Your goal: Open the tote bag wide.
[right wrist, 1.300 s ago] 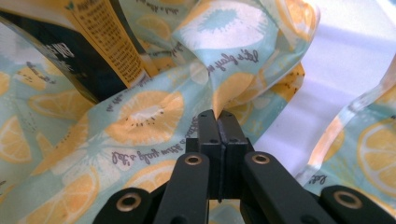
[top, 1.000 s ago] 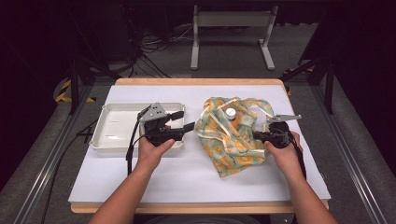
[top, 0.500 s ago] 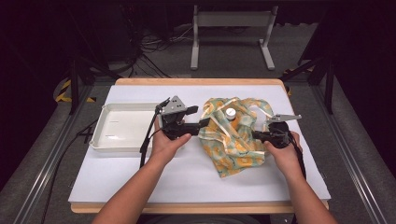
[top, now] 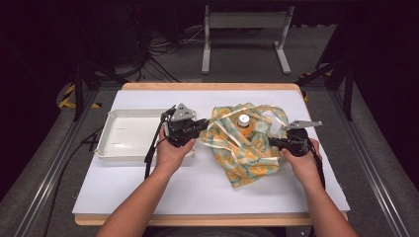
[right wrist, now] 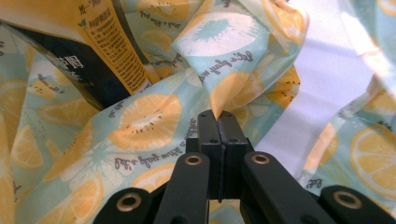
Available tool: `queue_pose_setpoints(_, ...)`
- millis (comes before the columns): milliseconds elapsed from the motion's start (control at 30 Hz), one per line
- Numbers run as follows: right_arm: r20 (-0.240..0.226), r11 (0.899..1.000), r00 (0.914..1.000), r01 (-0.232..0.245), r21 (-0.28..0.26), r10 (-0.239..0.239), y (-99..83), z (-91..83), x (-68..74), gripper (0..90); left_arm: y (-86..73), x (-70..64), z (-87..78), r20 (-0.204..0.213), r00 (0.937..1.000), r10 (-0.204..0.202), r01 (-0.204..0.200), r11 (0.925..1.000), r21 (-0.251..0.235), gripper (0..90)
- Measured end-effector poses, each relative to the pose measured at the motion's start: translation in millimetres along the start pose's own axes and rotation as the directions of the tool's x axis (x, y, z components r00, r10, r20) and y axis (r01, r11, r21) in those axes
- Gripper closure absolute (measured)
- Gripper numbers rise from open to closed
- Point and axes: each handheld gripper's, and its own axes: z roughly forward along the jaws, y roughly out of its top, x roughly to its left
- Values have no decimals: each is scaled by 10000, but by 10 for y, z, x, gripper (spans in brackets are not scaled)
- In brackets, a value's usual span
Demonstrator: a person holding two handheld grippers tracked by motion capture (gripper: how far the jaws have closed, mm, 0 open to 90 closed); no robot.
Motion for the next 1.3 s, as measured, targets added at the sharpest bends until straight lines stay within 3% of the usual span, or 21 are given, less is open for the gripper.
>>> queue_pose_setpoints(200,128,9999,9998,-118,23,117,-14,-40,-65,900,-141,73,119,-138,9996,-234,244,9970,728,842)
queue_pose_setpoints(500,323,9994,9989,-339,44,338,-52,-98,-185,900,-345,43,296,-149,9993,-350,370,9853,1668,848)
queue_pose_setpoints(833,397,9984,9979,-512,236,503,-81,-76,-235,900,-563,16,382,-174,9995,-272,307,9677,2502,856)
queue_pose_setpoints(867,425,9984,9978,-511,242,501,-84,-73,-239,900,-602,17,398,-216,9995,-232,281,9628,2687,856)
queue_pose_setpoints(1067,671,9977,9961,-591,323,569,-115,-79,-302,900,-625,13,392,-283,9994,-218,287,9620,2714,857)
queue_pose_setpoints(1300,495,9968,9962,-731,309,716,-107,-116,-319,856,-605,-32,364,-118,9999,-40,70,9634,2678,859)
